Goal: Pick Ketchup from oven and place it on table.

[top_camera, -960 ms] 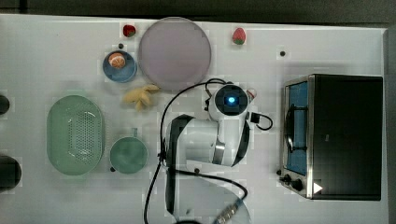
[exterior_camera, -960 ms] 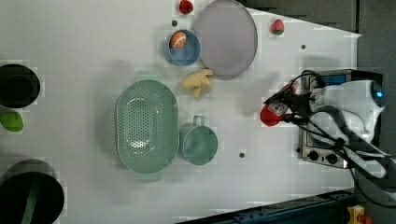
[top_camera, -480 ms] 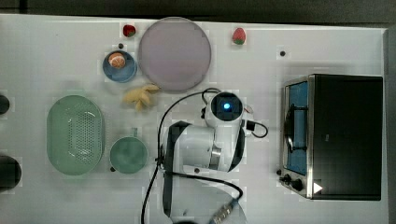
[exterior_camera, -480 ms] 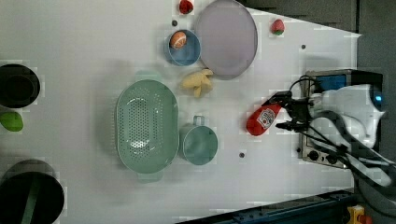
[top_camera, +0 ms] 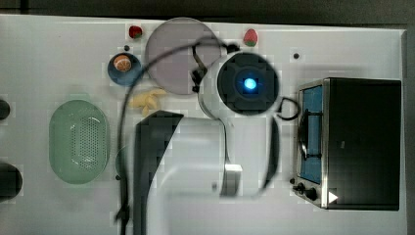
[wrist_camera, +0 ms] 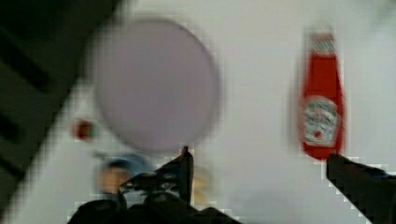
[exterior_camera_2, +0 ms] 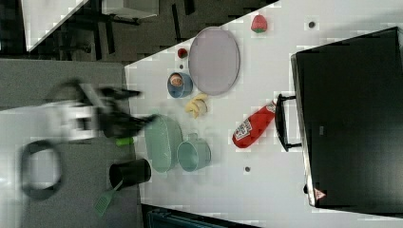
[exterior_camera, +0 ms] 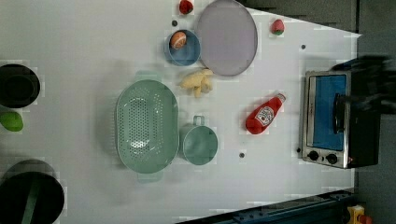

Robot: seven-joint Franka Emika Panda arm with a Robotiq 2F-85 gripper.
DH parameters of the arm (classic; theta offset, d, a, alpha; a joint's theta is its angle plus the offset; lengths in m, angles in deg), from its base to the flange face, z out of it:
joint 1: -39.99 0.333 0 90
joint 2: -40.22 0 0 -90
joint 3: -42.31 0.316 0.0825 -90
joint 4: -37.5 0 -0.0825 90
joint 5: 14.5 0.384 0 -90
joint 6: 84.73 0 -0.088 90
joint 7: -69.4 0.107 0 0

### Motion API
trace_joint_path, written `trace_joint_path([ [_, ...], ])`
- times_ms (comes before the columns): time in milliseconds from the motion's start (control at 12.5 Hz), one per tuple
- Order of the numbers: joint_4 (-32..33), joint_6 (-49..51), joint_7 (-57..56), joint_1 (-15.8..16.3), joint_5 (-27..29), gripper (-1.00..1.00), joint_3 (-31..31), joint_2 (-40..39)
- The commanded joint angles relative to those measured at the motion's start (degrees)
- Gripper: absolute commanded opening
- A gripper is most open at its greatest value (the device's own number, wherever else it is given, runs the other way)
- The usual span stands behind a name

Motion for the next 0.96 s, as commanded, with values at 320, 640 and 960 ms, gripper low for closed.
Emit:
trace_joint_path([
  [320,-10.5,21.8,4.0,-0.7,-5.4,1.0,-1.4,-0.9],
  [640,-10.5,22.2,4.0,-0.7,-5.4,1.0,-1.3,-1.3],
  [960,-10.4,22.2,4.0,-0.7,-5.4,1.0,-1.3,-1.8],
])
